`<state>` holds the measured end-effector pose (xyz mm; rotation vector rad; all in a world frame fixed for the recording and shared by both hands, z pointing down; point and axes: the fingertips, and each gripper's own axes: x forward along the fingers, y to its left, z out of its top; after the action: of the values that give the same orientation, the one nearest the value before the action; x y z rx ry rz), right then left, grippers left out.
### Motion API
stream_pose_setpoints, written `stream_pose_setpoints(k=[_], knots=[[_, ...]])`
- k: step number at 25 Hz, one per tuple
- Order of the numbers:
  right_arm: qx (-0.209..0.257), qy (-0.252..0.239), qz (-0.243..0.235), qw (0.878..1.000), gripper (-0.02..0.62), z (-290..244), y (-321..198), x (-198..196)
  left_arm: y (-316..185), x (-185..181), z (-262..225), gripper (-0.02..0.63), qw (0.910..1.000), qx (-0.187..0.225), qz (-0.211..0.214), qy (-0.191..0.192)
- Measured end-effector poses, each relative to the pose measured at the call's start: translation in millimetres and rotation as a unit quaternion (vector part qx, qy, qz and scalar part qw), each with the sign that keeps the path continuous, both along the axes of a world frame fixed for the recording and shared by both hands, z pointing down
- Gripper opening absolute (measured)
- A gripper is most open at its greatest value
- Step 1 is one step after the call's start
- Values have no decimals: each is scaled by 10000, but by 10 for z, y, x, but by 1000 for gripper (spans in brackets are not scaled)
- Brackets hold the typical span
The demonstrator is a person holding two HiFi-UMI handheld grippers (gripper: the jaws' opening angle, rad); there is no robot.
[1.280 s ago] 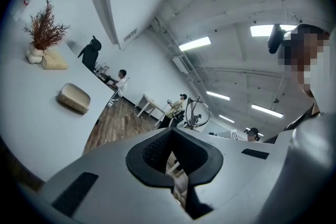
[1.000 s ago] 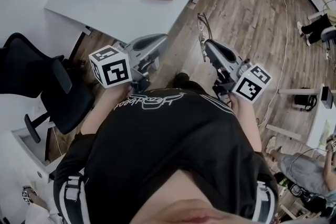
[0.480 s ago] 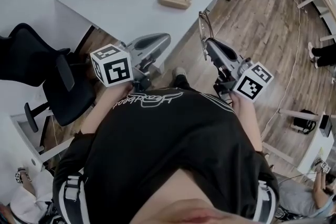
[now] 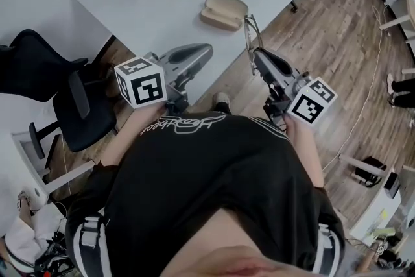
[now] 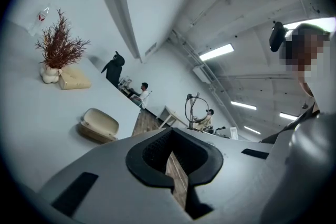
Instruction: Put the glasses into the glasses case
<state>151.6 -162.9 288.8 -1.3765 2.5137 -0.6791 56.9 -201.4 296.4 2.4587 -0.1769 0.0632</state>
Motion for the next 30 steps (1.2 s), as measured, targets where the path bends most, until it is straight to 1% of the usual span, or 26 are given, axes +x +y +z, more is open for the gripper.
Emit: stream_pose_setpoints(k=[10, 18, 21, 25, 30], knots=[[-140, -43, -244, 9996, 29, 151, -654, 371, -613, 331, 158, 6, 9993, -190, -308, -109], [-226, 8, -398, 9990, 29, 261, -998, 573, -909, 532, 250, 6, 9983, -285, -474, -168], [-287, 65, -508, 9983, 29, 317, -1131, 599, -1017, 560, 300, 6, 9975, -349, -579, -195], [-359, -11, -713, 9968, 29, 391, -1295, 593, -1162, 569, 381, 6, 9960, -418, -753, -252], [-379, 18, -920, 9950, 29, 445, -1504, 616, -1342, 558, 450, 6, 9935, -466, -986, -313]])
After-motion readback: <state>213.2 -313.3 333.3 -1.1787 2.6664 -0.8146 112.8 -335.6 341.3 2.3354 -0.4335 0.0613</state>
